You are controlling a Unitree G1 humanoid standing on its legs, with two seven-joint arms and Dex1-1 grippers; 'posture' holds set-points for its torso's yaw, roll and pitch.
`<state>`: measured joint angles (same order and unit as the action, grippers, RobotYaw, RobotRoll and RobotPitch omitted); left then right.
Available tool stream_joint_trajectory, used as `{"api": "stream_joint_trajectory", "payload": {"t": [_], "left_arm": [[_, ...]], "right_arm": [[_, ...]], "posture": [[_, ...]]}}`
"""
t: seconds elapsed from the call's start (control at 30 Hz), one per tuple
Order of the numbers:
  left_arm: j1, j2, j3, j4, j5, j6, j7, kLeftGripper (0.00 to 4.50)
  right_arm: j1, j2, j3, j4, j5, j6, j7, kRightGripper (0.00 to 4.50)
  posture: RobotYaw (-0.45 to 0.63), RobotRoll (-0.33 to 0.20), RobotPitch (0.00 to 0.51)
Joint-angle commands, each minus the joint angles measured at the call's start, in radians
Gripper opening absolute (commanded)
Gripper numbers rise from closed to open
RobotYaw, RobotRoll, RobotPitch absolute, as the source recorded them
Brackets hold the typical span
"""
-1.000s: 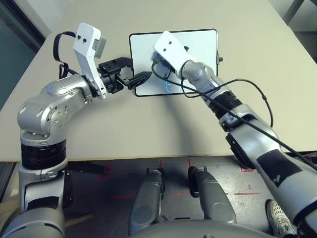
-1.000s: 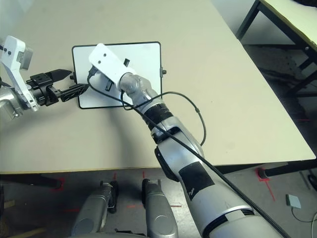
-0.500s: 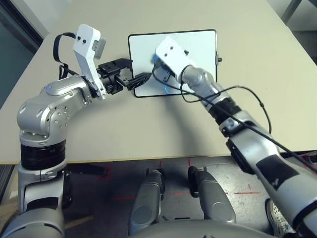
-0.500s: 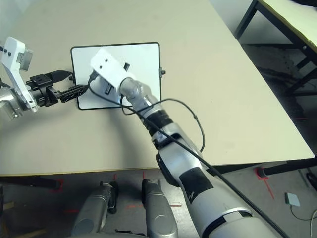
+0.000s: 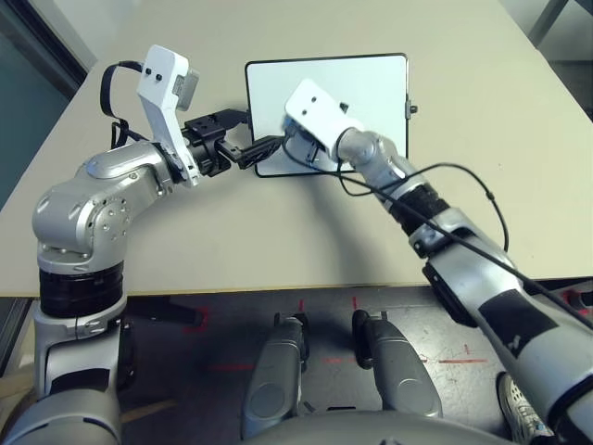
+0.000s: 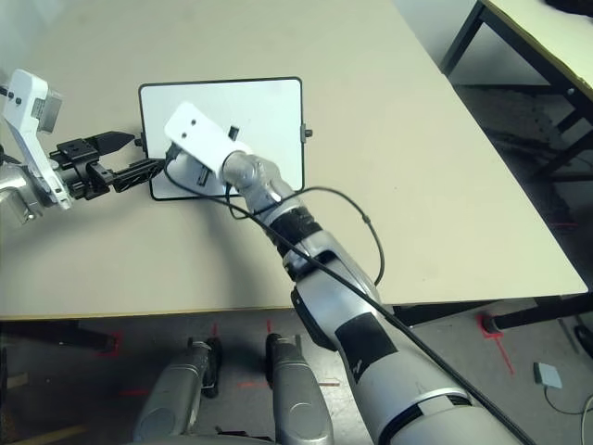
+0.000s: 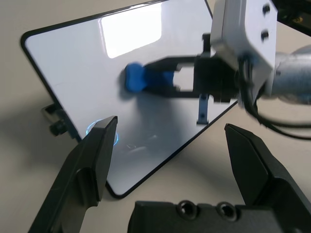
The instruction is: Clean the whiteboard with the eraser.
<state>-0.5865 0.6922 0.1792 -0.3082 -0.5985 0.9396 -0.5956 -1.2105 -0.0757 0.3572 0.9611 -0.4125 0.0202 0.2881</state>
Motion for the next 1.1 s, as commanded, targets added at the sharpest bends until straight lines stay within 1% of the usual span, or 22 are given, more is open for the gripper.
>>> {"api": "stream_joint_trajectory", "payload": {"t": [0.03, 0.27, 0.57, 0.7, 0.83, 1.1], "left_arm": [[0.014, 0.001, 0.001, -0.015, -0.008, 0.007, 0.004, 4.5], [0.017, 0.002, 0.005, -0.019, -0.013, 0.011, 0.007, 4.5], [0.014, 0.002, 0.001, -0.013, -0.015, 0.009, 0.004, 4.5], [0.013, 0.001, 0.0, -0.013, -0.014, 0.009, 0.004, 4.5], [0.014, 0.0, 0.0, -0.014, -0.014, 0.008, 0.006, 4.5], [0.015, -0.003, -0.002, -0.016, -0.014, 0.008, 0.007, 4.5]], "right_arm": [[0.012, 0.001, -0.008, 0.062, 0.003, 0.012, -0.014, 0.78], [0.071, 0.008, 0.018, 0.031, -0.007, 0.01, 0.006, 0.78], [-0.017, -0.005, -0.028, 0.071, 0.015, 0.001, -0.049, 0.78], [-0.027, -0.003, -0.035, 0.091, 0.016, -0.007, -0.055, 0.78], [0.006, 0.007, -0.021, 0.081, 0.011, -0.004, -0.037, 0.78], [0.142, 0.025, 0.034, -0.038, -0.014, 0.033, 0.031, 0.78]], "posture": [[0.14, 0.0, 0.248], [0.14, 0.0, 0.252], [0.14, 0.0, 0.252], [0.14, 0.0, 0.25], [0.14, 0.0, 0.248], [0.14, 0.0, 0.247]]}}
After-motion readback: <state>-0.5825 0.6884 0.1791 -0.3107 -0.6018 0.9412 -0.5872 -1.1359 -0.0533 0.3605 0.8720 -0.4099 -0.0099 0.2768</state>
